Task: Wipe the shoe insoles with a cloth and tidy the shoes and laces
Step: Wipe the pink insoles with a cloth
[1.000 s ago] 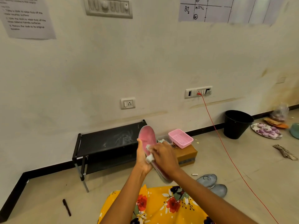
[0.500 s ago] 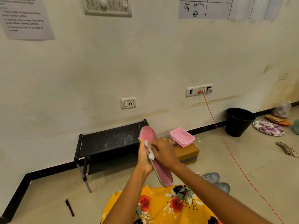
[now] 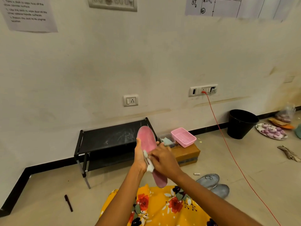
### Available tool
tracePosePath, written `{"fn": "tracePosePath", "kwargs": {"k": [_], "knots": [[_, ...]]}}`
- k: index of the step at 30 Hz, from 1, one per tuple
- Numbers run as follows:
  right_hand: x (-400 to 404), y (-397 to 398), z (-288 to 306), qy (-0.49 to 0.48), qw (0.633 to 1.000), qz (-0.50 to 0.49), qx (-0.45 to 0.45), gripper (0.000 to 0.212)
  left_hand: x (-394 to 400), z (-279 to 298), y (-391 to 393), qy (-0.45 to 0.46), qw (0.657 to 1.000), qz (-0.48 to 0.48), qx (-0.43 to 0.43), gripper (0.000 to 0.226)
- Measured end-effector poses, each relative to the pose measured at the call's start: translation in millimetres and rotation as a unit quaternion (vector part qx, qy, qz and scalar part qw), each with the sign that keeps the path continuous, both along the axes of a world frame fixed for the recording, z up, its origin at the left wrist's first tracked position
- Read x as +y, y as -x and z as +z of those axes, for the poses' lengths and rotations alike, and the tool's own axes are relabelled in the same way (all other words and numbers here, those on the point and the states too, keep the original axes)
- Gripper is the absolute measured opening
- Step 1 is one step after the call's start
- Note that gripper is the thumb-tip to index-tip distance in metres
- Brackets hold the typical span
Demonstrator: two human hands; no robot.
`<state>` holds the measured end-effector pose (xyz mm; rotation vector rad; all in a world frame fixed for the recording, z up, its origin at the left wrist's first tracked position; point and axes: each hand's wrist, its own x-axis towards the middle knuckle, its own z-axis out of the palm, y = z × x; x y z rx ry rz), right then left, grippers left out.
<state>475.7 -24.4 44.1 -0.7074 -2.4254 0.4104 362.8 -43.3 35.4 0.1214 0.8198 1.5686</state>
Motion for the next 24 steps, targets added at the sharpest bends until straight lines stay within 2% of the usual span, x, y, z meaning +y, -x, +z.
{"fn": "tracePosePath", "kwargs": {"k": [2,3,5,7,9,11,13,16,19,21,24], "knots": [[-1,-11,-6,-0.015,0.998,0.051,-0.031,0.017,-2,-8,6,0.006,1.000,0.005,-0.030,0.083],[4,-13,-6,-0.007,0.999,0.035,-0.020,0.019,-1,-11,7,0.001,0.999,0.016,-0.031,0.082],[14,-13,-5,0.067,0.994,-0.070,0.047,0.020,0,-9,4,-0.011,0.999,0.039,-0.021,0.079],[19,-7,-8,0.163,0.973,-0.145,0.076,0.021,3,-5,1,-0.031,0.998,0.053,-0.029,0.078],[17,0,-16,0.232,0.962,-0.124,0.076,0.017,6,-1,-1,-0.046,0.996,0.061,-0.054,0.082],[12,4,-19,0.252,0.956,-0.110,0.105,0.012,9,0,-2,-0.052,0.994,0.065,-0.071,0.084],[14,7,-19,0.252,0.949,-0.131,0.138,0.019,6,0,-9,-0.057,0.995,0.053,-0.066,0.082],[18,12,-17,0.212,0.950,-0.171,0.154,0.025,-2,-4,-27,-0.038,0.998,0.052,-0.007,0.064],[17,16,-20,0.095,0.978,-0.169,0.080,0.025,-1,-7,-34,-0.031,0.998,0.057,-0.014,0.061],[11,15,-22,0.082,0.986,-0.134,0.060,0.023,1,-7,-28,-0.036,0.996,0.070,-0.051,0.067],[0,5,-25,0.059,0.996,-0.016,0.059,0.020,3,-11,-13,-0.046,0.993,0.079,-0.080,0.068]]}}
